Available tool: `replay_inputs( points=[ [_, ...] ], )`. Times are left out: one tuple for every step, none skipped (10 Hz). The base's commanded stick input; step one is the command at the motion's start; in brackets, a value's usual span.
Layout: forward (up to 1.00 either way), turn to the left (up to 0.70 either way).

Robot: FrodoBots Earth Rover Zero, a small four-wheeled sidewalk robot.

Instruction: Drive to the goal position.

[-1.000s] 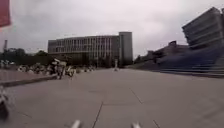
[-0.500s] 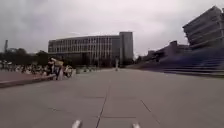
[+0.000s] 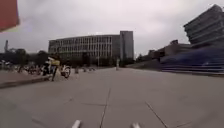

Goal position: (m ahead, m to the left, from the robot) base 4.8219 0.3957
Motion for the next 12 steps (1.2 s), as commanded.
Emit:
replay_inputs(
  points=[
    [0.85, 0.0],
    [0.85, 0.0],
    [0.85, 0.0],
    [0.85, 0.0],
    [0.85, 0.0],
    [0.85, 0.0],
    [0.85, 0.0],
    [0.85, 0.0],
    [0.85, 0.0],
    [0.85, 0.0],
    [0.85, 0.0],
    [0.85, 0.0]
  ],
)
